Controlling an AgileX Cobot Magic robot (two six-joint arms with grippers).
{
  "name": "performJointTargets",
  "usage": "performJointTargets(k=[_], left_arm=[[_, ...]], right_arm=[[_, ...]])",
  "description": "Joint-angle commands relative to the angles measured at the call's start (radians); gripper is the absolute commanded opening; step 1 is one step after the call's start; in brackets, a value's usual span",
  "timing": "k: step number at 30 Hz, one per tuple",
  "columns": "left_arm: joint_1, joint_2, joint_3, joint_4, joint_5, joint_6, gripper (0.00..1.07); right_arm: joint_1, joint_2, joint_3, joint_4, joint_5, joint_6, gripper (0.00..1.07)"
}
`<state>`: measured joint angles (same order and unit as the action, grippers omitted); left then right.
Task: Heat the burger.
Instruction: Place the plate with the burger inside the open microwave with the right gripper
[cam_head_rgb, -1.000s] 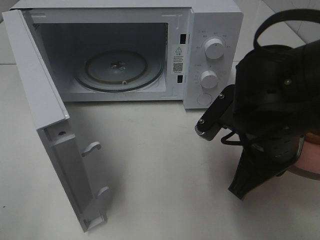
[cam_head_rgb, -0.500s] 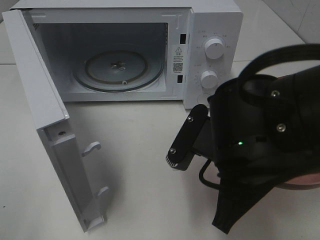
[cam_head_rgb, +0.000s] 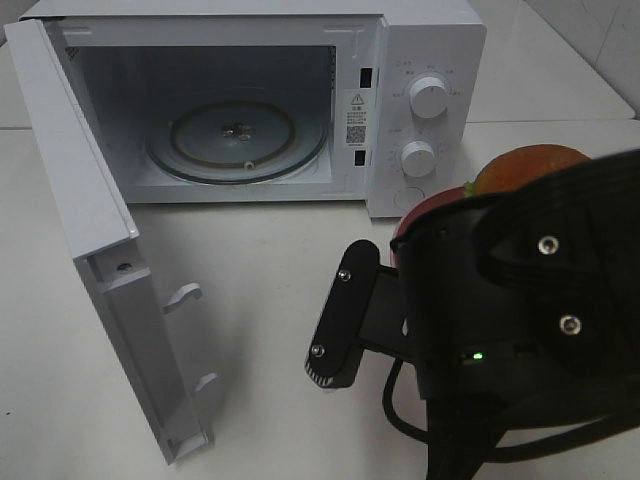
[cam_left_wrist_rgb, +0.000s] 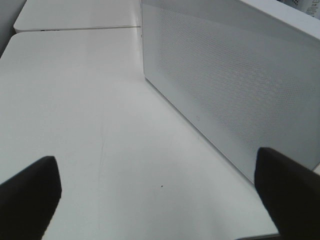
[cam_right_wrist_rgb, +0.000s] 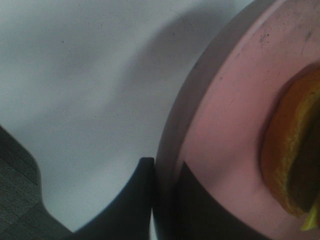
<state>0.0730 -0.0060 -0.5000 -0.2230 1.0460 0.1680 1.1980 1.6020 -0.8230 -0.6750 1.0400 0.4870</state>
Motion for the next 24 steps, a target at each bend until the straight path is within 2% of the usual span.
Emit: performJointTargets(k=[1,24], left_arm=[[-0.002,-0.019,0.003,-0.001,-0.005,-0.004,1.0],[-0.002,-0.019,0.003,-0.001,-0.005,-0.004,1.0]], right_arm=[[0.004,-0.009,0.002,-0.087,0.036,-0.029,0.04],[0.004,-0.009,0.002,-0.215,-0.191,-0.227,0.04]])
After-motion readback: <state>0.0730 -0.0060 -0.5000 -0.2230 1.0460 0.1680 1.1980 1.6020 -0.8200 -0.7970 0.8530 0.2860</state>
